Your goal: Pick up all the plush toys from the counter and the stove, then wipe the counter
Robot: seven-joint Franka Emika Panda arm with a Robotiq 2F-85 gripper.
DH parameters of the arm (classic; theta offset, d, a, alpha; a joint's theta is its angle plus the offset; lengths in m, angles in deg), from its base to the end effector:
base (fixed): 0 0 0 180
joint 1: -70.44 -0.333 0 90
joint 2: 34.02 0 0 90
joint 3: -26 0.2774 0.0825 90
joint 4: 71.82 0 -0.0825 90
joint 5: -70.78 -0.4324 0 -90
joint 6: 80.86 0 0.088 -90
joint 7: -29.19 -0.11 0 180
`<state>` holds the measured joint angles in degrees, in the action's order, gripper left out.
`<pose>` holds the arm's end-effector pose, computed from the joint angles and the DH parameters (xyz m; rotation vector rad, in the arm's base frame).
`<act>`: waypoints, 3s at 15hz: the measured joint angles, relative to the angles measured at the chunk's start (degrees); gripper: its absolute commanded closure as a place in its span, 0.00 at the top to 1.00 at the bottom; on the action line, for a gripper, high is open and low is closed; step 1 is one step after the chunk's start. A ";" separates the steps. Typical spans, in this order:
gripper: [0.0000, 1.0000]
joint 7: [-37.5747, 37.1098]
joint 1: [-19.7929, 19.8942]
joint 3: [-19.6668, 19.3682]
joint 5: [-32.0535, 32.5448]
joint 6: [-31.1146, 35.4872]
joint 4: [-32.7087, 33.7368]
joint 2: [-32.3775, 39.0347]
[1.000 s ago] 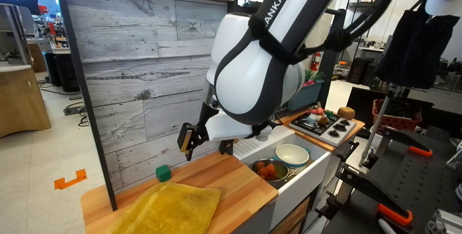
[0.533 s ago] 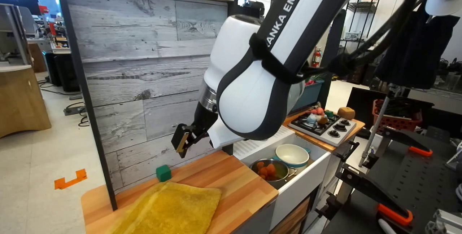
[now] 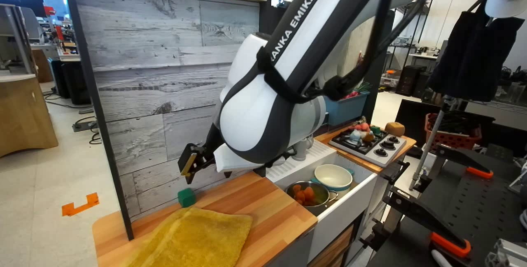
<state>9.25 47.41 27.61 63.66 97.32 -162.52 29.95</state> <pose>0.6129 0.2684 -0.0410 -2.8916 0.0902 -0.5263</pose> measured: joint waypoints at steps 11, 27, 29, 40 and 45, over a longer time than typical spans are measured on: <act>0.99 -9.66 -5.43 -5.25 -2.49 -12.21 18.68 10.65; 0.09 -19.70 -8.86 -11.15 -3.43 -15.60 15.67 9.56; 0.09 -19.60 -7.71 -9.96 -5.11 -15.74 9.83 5.64; 0.09 -20.62 -1.11 -20.24 -3.93 -12.75 -17.87 -10.78; 0.09 -19.11 1.98 -23.79 -0.54 -12.47 -18.79 -11.44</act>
<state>-9.86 49.39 3.83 63.12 84.84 -181.31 18.51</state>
